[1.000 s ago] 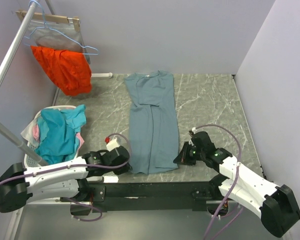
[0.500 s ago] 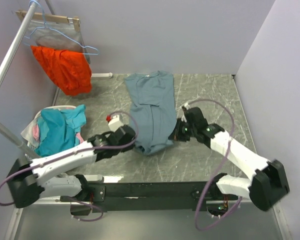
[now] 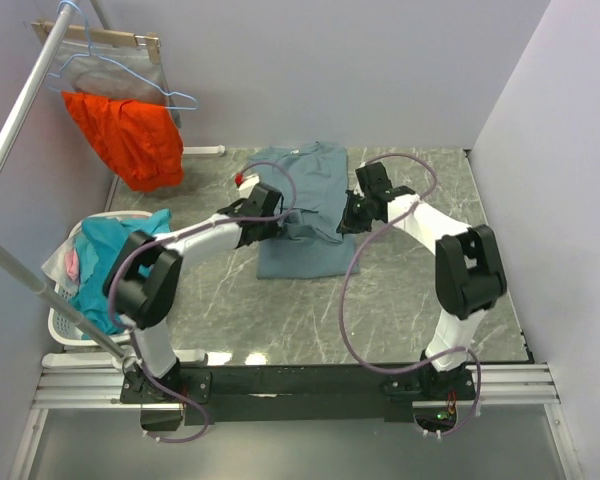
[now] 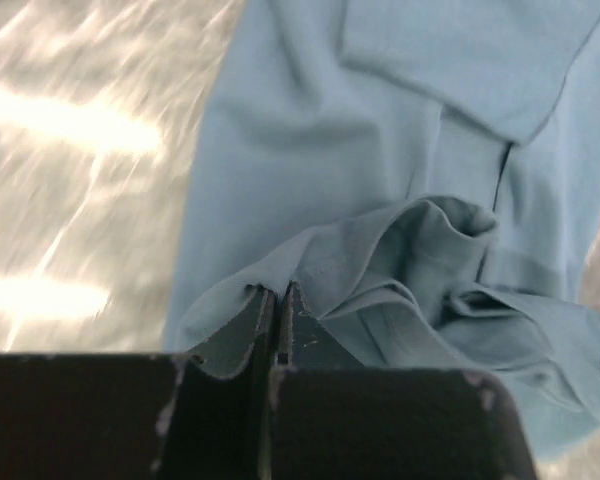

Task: Fold and stack the t-shirts
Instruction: Fold the folded rectangular tshirt in 1/3 of the way

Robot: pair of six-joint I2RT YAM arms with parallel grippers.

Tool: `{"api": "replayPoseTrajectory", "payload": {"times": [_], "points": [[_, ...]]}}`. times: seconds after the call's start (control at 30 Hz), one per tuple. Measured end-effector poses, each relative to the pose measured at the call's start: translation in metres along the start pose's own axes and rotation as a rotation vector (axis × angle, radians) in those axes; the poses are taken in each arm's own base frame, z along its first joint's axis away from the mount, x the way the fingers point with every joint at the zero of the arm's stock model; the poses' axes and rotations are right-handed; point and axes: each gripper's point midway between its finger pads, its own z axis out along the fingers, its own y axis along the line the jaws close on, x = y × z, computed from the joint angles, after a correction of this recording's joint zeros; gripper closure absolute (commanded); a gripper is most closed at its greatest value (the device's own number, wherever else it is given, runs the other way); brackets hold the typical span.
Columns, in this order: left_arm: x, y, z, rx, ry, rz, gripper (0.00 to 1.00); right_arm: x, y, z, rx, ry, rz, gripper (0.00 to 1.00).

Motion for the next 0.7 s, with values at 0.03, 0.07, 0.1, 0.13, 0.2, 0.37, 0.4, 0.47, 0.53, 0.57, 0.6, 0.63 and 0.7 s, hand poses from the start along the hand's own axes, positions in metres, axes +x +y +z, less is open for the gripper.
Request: {"api": "replayPoseTrajectory", "payload": {"times": [0.03, 0.07, 0.1, 0.13, 0.2, 0.37, 0.4, 0.47, 0.53, 0.57, 0.6, 0.63, 0.7], "points": [[-0.002, -0.002, 0.008, 0.002, 0.005, 0.008, 0.99, -0.002, -0.004, 0.007, 0.009, 0.010, 0.008, 1.00], [-0.004, -0.003, 0.016, 0.001, 0.010, 0.014, 0.99, -0.005, -0.008, 0.013, 0.018, 0.020, 0.015, 1.00], [-0.006, -0.003, 0.023, 0.000, 0.016, 0.019, 0.99, -0.007, -0.011, 0.018, 0.028, 0.030, 0.022, 1.00], [-0.007, -0.003, 0.029, 0.000, 0.022, 0.023, 0.99, -0.010, -0.015, 0.024, 0.037, 0.035, 0.028, 1.00], [-0.008, 0.001, 0.039, -0.006, 0.031, 0.030, 0.99, -0.013, -0.020, 0.032, 0.048, 0.045, 0.040, 1.00], [-0.016, 0.017, 0.061, -0.031, 0.042, 0.045, 0.28, -0.029, -0.032, 0.047, 0.081, 0.038, 0.064, 0.51], [-0.019, 0.019, 0.064, -0.037, 0.041, 0.056, 0.20, -0.033, -0.033, 0.049, 0.089, 0.030, 0.064, 0.38], [-0.027, 0.023, 0.069, -0.047, 0.026, 0.051, 0.01, -0.044, -0.037, 0.049, 0.109, -0.004, 0.062, 0.33], [-0.036, 0.027, 0.069, -0.054, 0.002, 0.053, 0.01, -0.055, -0.042, 0.044, 0.133, -0.053, 0.055, 0.31], [-0.040, 0.027, 0.067, -0.052, -0.008, 0.053, 0.01, -0.058, -0.042, 0.041, 0.136, -0.071, 0.051, 0.31], [-0.044, 0.028, 0.062, -0.049, -0.022, 0.050, 0.01, -0.059, -0.042, 0.037, 0.138, -0.089, 0.048, 0.31], [-0.047, 0.028, 0.056, -0.044, -0.032, 0.050, 0.00, -0.060, -0.041, 0.031, 0.134, -0.100, 0.046, 0.31], [-0.055, 0.024, 0.039, -0.018, -0.053, 0.043, 0.01, -0.062, -0.035, 0.019, 0.112, -0.120, 0.042, 0.32]]}}
